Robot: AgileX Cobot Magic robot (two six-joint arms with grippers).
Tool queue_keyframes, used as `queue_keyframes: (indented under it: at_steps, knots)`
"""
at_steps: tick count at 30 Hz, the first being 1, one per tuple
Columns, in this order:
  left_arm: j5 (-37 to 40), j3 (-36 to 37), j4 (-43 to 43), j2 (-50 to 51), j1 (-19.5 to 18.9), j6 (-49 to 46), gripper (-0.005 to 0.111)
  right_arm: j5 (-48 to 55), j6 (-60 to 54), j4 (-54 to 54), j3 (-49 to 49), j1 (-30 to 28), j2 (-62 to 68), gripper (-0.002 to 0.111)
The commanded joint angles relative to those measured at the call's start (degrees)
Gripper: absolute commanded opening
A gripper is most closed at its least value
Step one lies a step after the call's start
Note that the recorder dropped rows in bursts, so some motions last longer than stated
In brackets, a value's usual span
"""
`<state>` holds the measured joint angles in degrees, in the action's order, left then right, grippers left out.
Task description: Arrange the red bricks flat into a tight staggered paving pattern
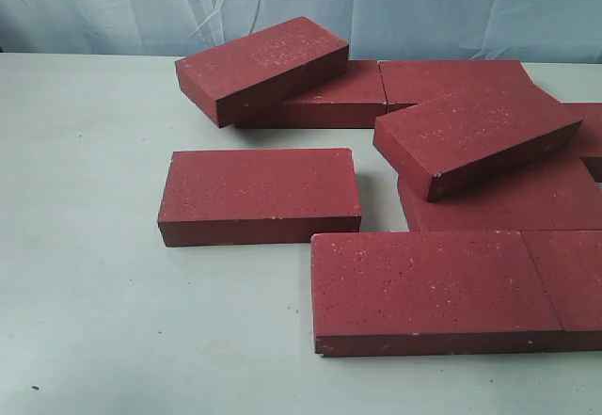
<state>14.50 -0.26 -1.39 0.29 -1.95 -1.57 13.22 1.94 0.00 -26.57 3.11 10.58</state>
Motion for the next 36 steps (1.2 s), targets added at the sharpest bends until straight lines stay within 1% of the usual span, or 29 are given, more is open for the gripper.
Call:
queue_keyframes:
  at_steps: [1,6,10,23,28,36]
  knots:
    - [-0.79,0.26,0.08,-0.29,-0.26,0.14,0.0,0.49,-0.35,0.0,-0.32,-0.21,3.06,-0.001]
    - [-0.79,0.26,0.08,-0.29,-0.26,0.14,0.0,1.48,-0.35,0.0,-0.8,-0.21,8.3,-0.001]
    - [-0.79,0.26,0.08,-0.29,-0.26,0.14,0.0,5.26,-0.35,0.61,-2.91,-0.21,13.12,-0.001]
    - [-0.79,0.26,0.08,-0.29,-0.26,0.14,0.0,18.27,-0.35,4.58,-14.08,-0.21,28.24,-0.001]
    - [-0.79,0.26,0.08,-0.29,-0.26,0.14,0.0,23.8,-0.35,4.58,-18.33,-0.21,34.8,-0.001]
    - [-0.79,0.26,0.08,-0.29,-0.26,0.14,0.0,21.66,-0.63,6.1,-19.44,-0.21,41.15,-0.001]
